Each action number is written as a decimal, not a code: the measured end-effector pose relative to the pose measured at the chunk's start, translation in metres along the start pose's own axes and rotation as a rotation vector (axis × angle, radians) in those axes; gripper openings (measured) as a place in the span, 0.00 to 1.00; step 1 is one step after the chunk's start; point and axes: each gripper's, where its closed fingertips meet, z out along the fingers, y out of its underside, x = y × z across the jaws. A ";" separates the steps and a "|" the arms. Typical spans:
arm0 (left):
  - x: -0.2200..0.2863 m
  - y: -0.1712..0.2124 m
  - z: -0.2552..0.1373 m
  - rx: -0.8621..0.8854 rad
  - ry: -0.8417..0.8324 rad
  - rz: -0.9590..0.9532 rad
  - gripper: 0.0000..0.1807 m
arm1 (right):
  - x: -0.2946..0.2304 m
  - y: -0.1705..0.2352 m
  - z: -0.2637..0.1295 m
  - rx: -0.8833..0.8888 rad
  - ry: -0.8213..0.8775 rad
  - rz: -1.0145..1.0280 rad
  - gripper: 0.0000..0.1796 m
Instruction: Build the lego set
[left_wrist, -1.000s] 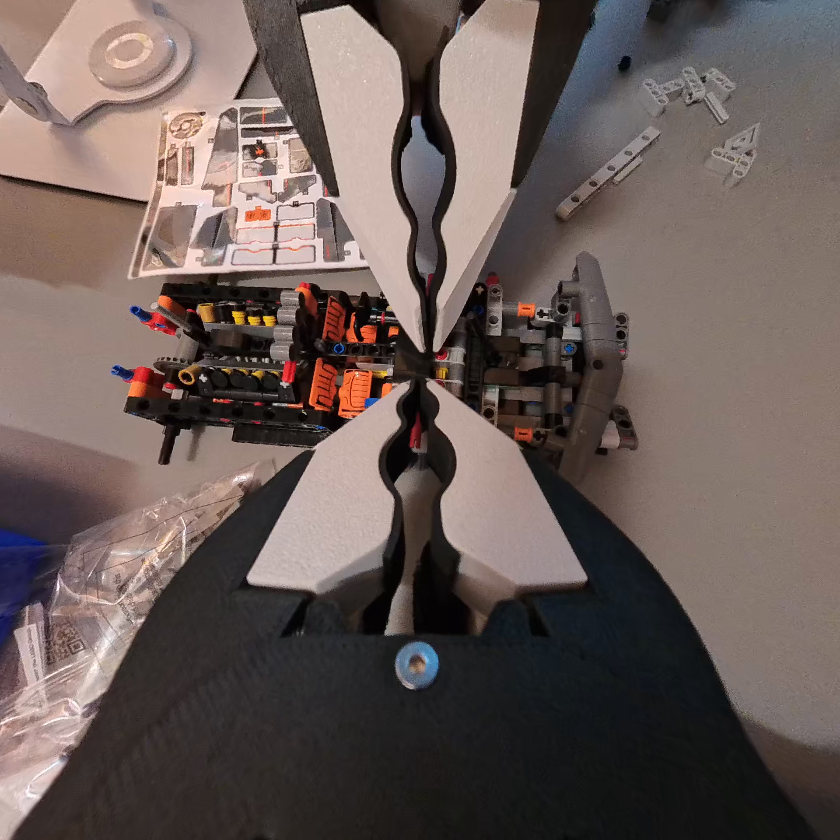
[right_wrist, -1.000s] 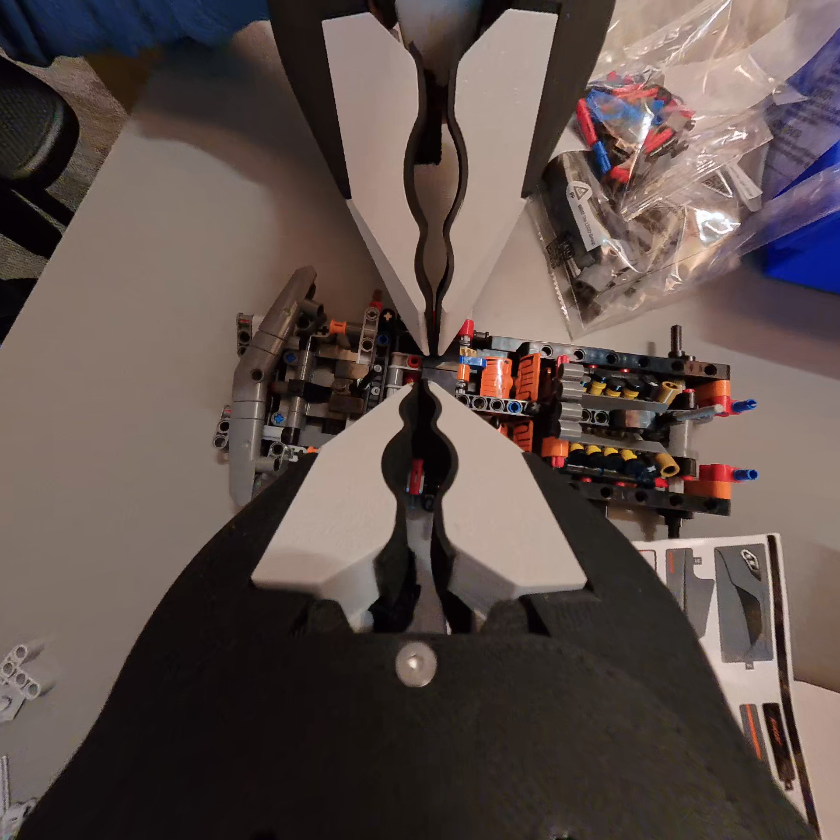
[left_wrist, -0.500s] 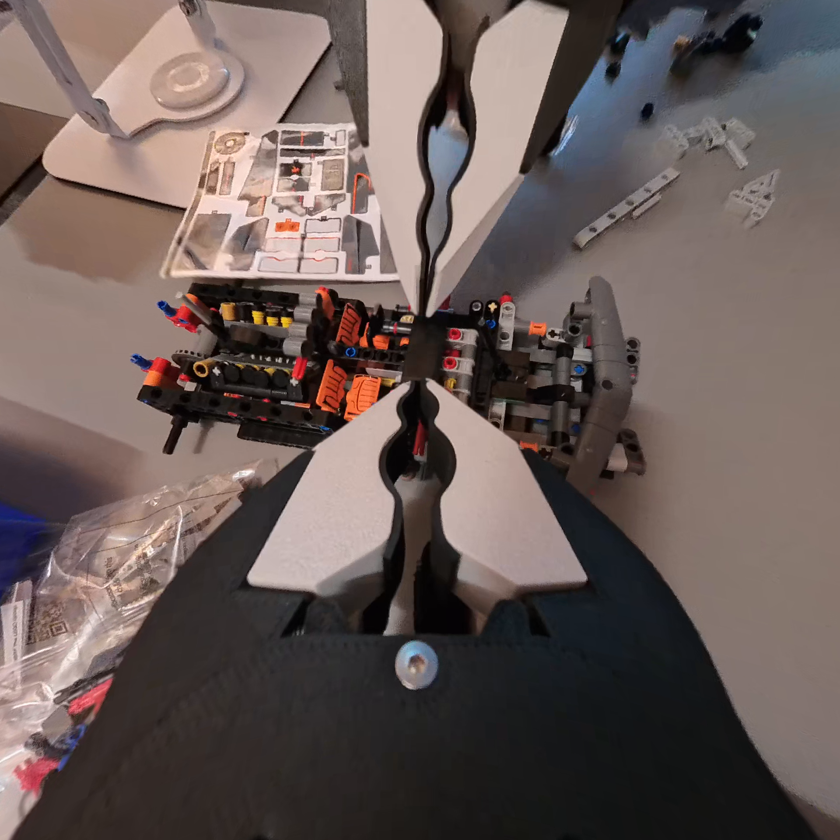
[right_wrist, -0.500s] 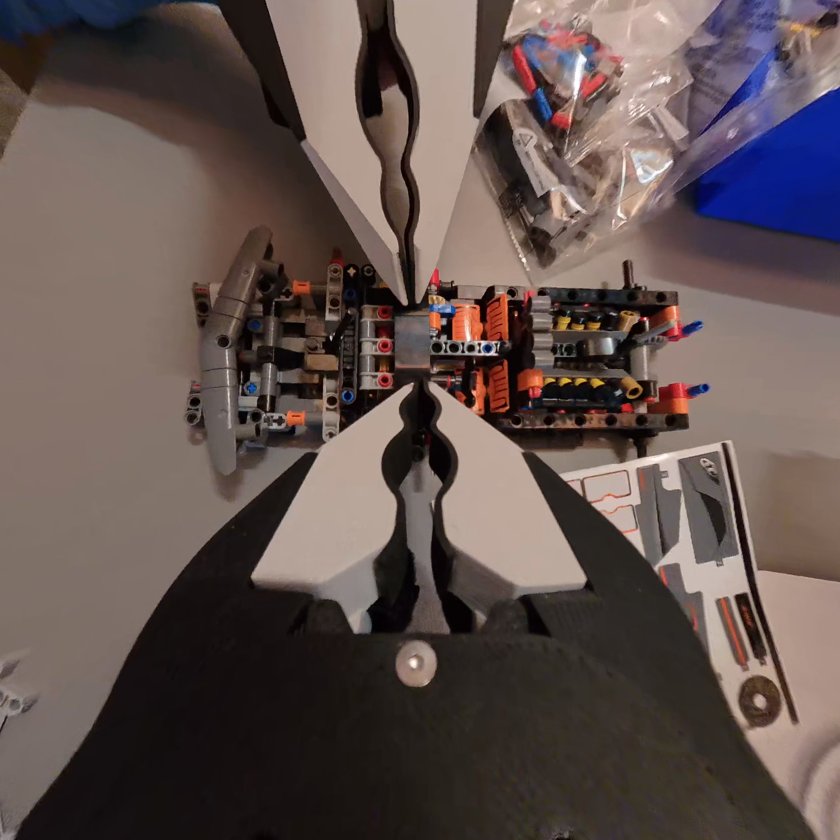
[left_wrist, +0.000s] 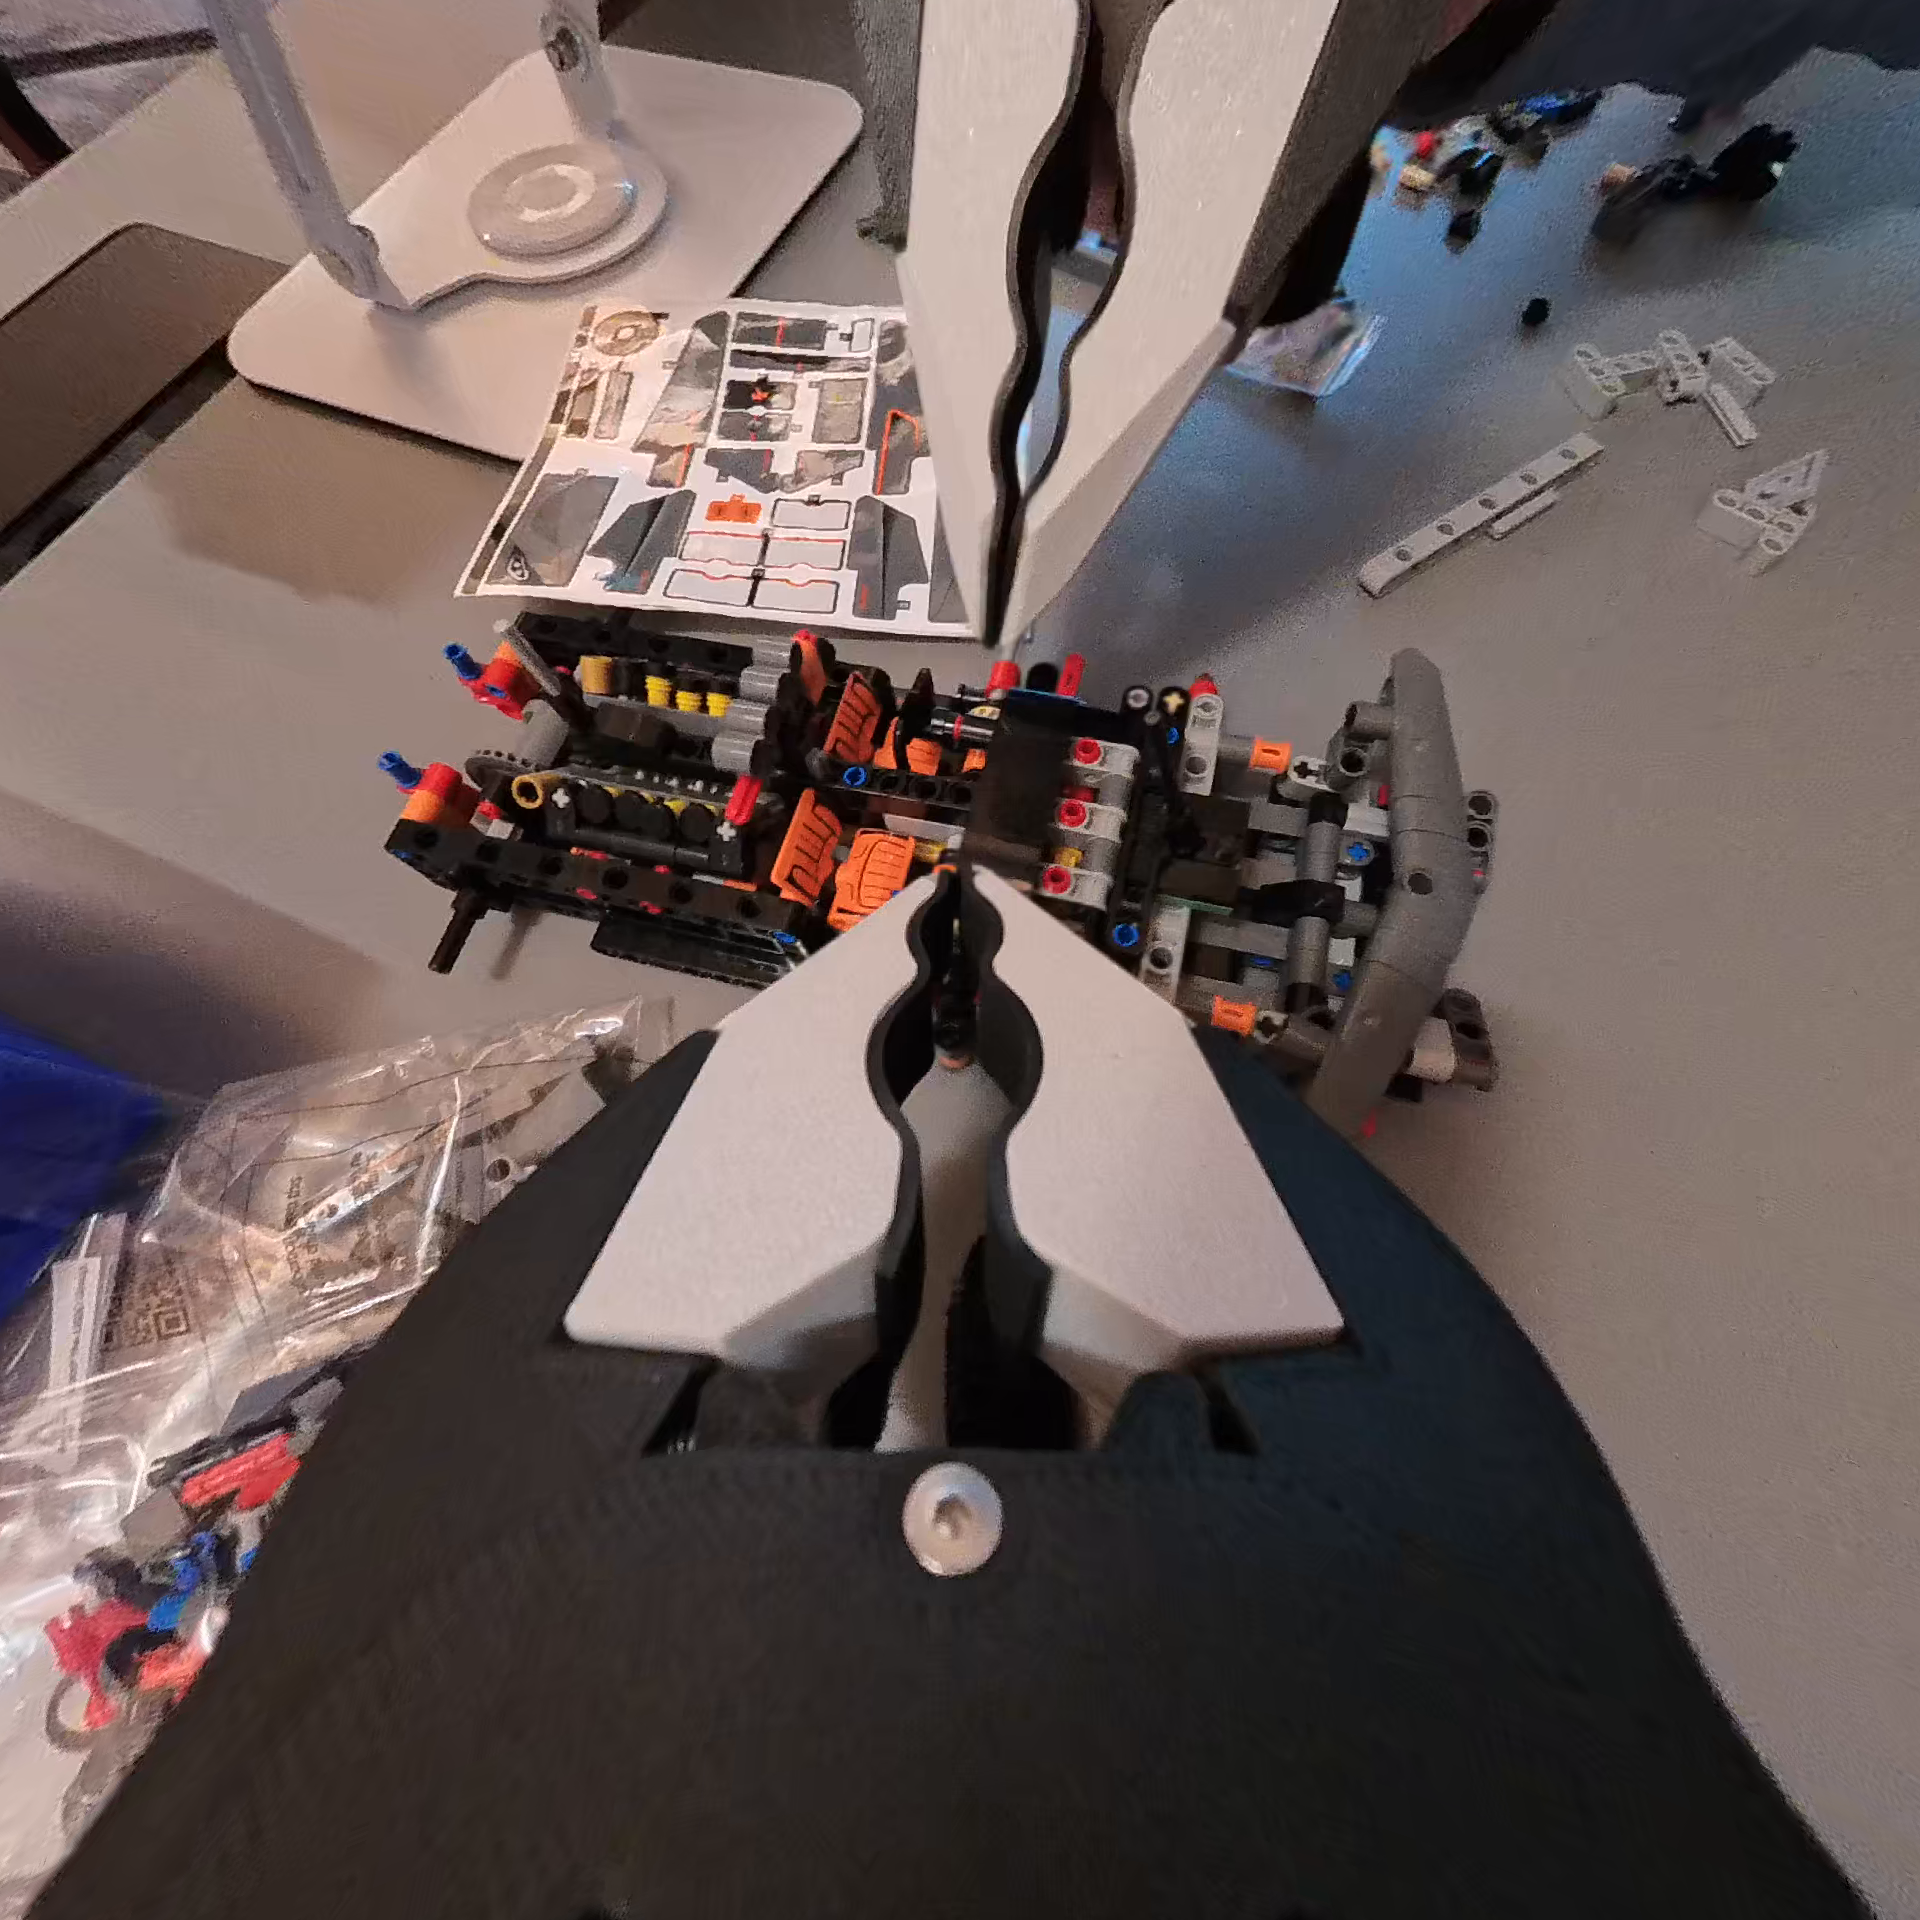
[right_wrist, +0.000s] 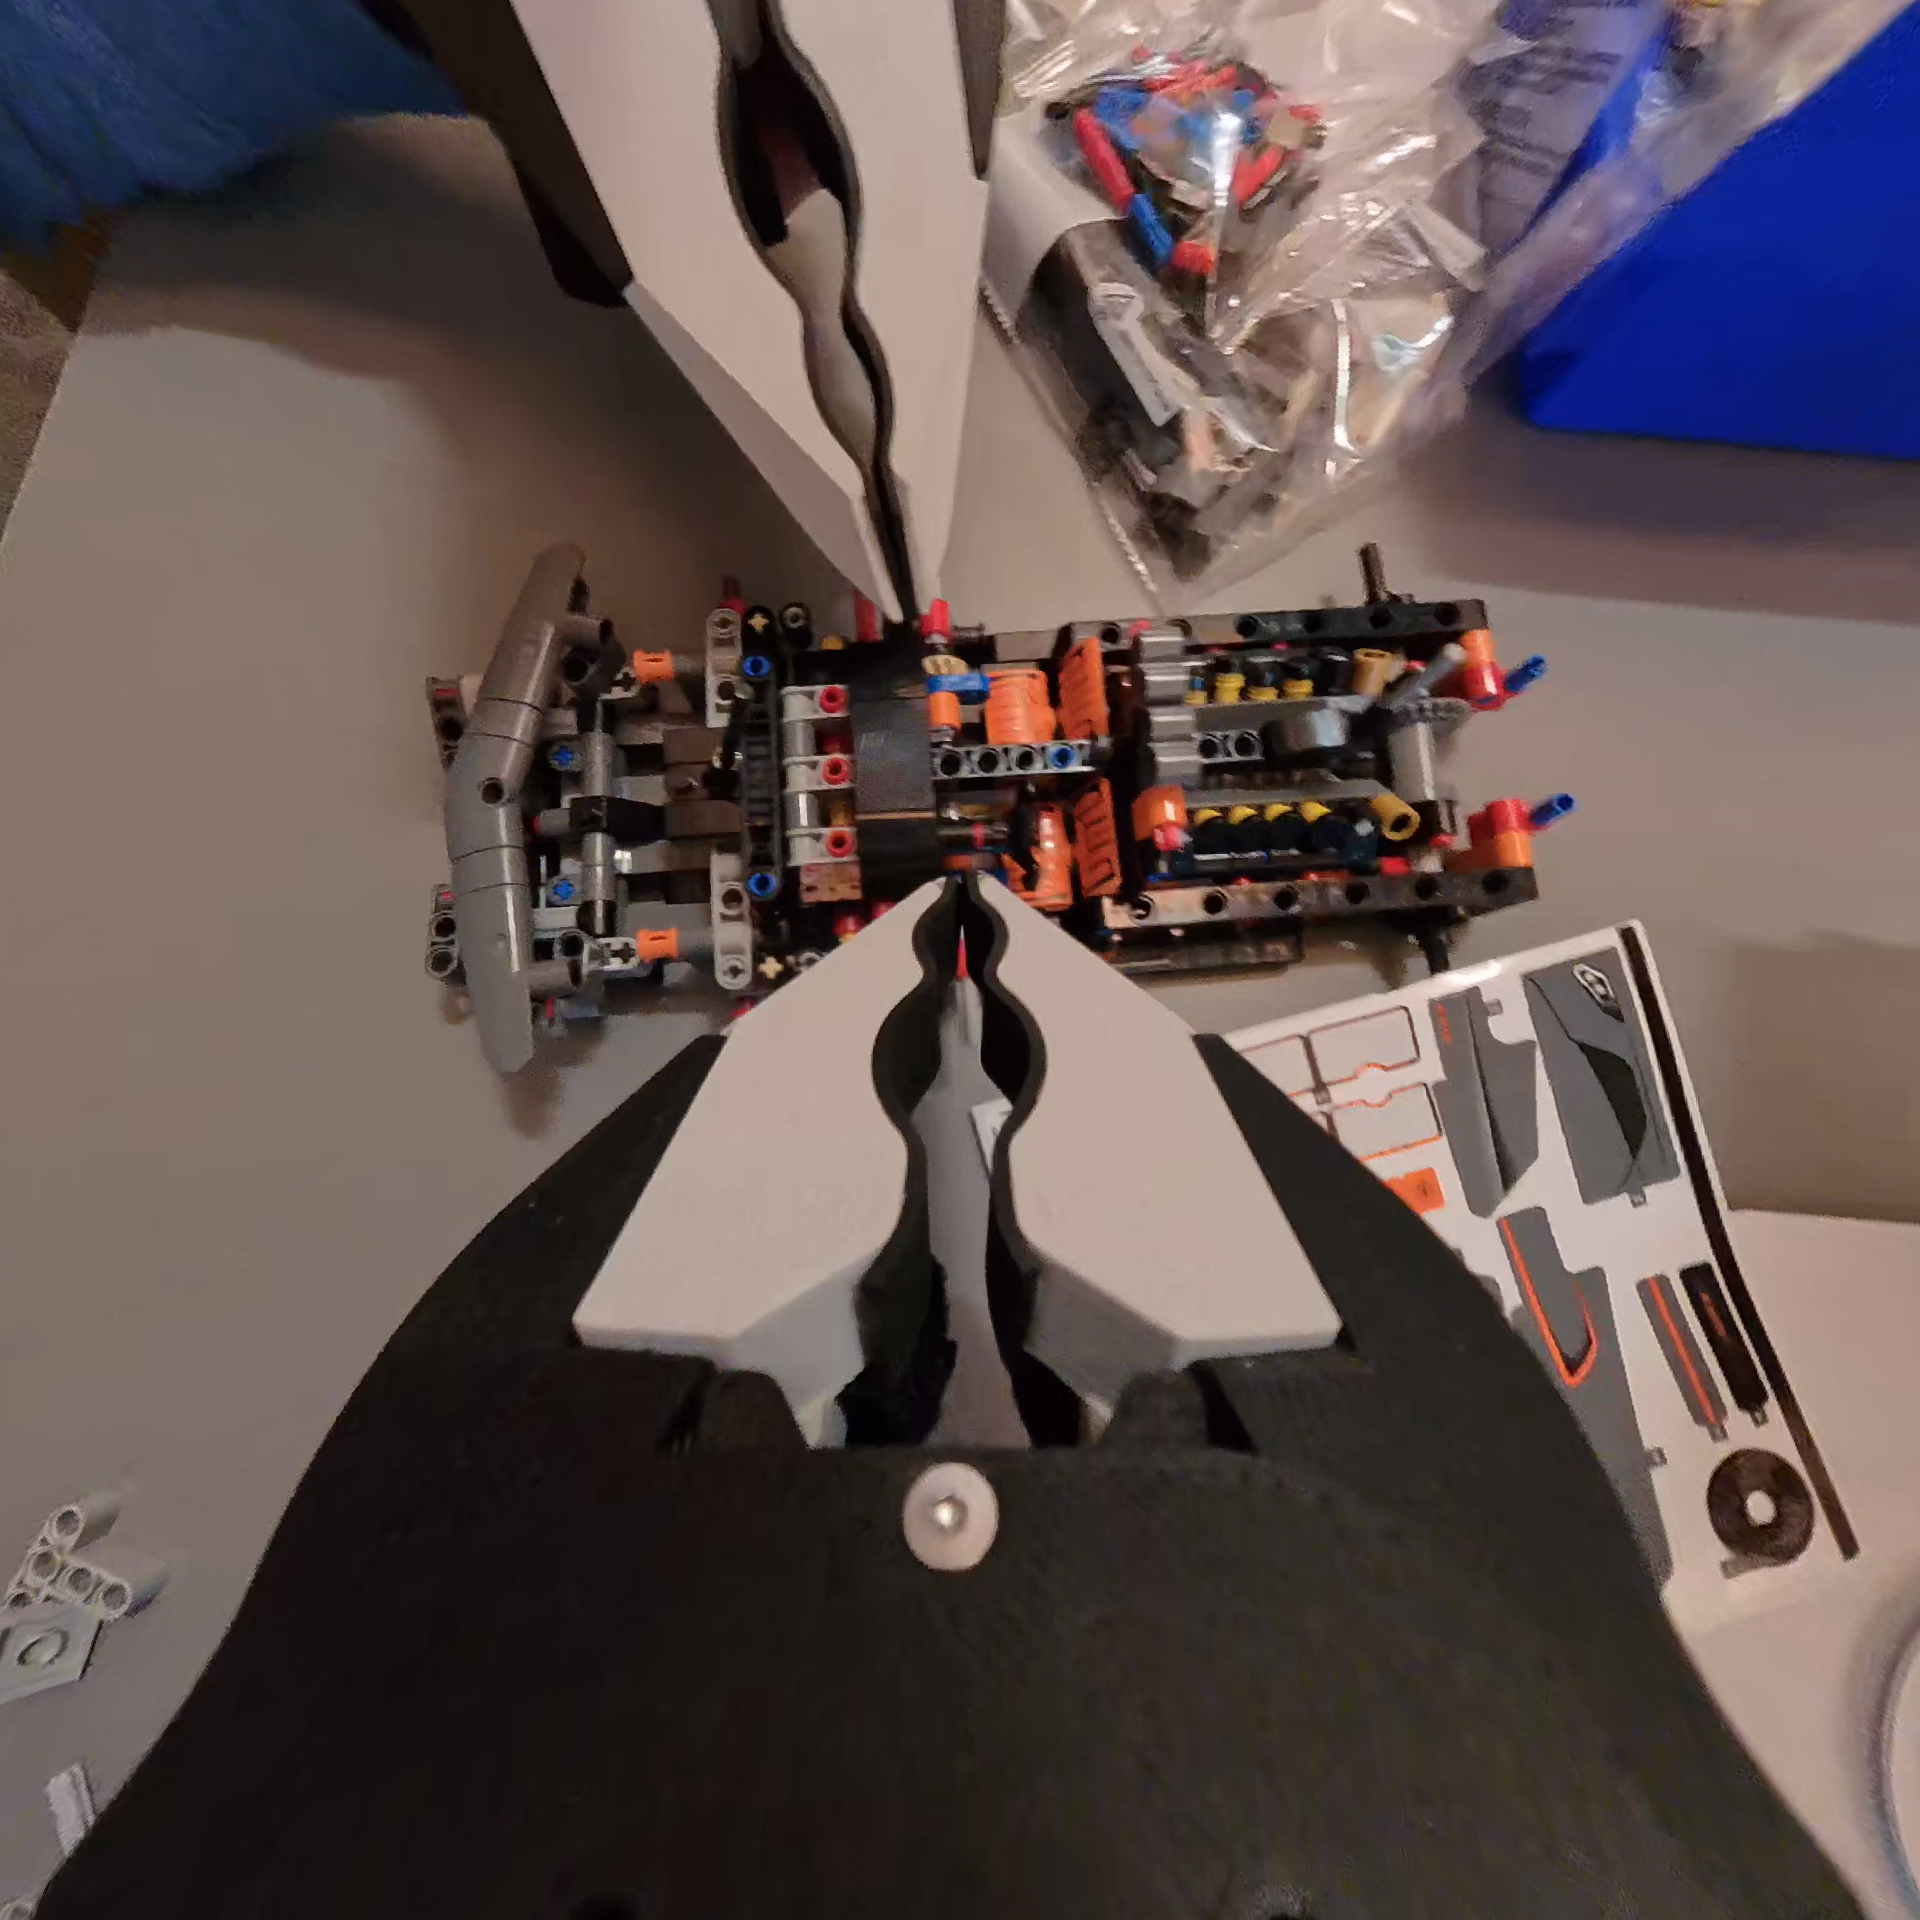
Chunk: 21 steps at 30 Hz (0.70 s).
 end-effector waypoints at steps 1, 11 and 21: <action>-0.002 -0.001 0.000 0.001 -0.005 0.000 0.00 | 0.004 0.000 -0.002 0.013 0.009 0.013 0.00; -0.006 -0.016 0.009 0.023 -0.030 0.050 0.00 | 0.018 0.007 0.002 -0.001 0.053 0.002 0.02; -0.011 -0.018 0.034 -0.045 -0.072 0.172 0.00 | 0.016 0.007 0.014 0.005 0.022 0.005 0.02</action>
